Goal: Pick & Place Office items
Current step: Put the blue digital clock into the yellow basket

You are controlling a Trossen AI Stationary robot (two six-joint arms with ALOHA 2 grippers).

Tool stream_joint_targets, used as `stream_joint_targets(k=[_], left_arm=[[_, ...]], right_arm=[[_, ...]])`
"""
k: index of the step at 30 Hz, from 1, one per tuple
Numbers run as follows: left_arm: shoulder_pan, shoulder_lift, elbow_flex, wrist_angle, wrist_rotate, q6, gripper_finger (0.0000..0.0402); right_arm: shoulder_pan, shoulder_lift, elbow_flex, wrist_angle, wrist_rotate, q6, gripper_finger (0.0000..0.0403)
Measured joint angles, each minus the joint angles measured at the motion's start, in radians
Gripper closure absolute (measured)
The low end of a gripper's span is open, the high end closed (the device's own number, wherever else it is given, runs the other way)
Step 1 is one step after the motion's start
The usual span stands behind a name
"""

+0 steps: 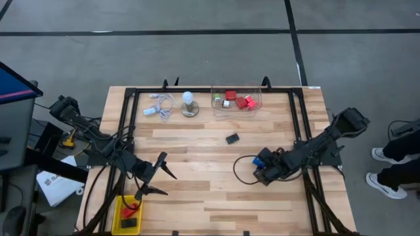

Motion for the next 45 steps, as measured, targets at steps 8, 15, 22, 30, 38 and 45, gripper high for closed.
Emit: stream_joint_targets(k=[8, 15, 22, 30, 38, 45], left_arm=[[0.000, 0.000, 0.000, 0.001, 0.000, -0.001, 0.0114], [0.000, 0.000, 0.000, -0.002, 0.000, -0.007, 0.0114], [0.000, 0.000, 0.000, -0.065, -0.037, -0.008, 0.0114], [0.001, 0.017, -0.066, 0.020, -0.340, 0.070, 0.0114], [-0.003, 0.190, -0.072, 0.352, -0.239, 0.278, 0.0114], [0.017, 0.462, 0.088, 0.435, -0.235, 0.367, 0.0114]], right_arm=[[0.000, 0.025, -0.008, 0.037, -0.007, 0.000, 0.0114], [0.019, 0.024, -0.014, 0.040, -0.006, 0.037, 0.0163], [0.056, 0.024, -0.017, 0.075, 0.011, 0.046, 0.0260], [0.103, -0.026, -0.017, 0.670, 0.039, -0.206, 0.0260], [0.099, -0.020, -0.016, 1.031, 0.005, -0.390, 0.0260], [0.098, 0.047, -0.015, 1.243, -0.053, -0.460, 0.0258]])
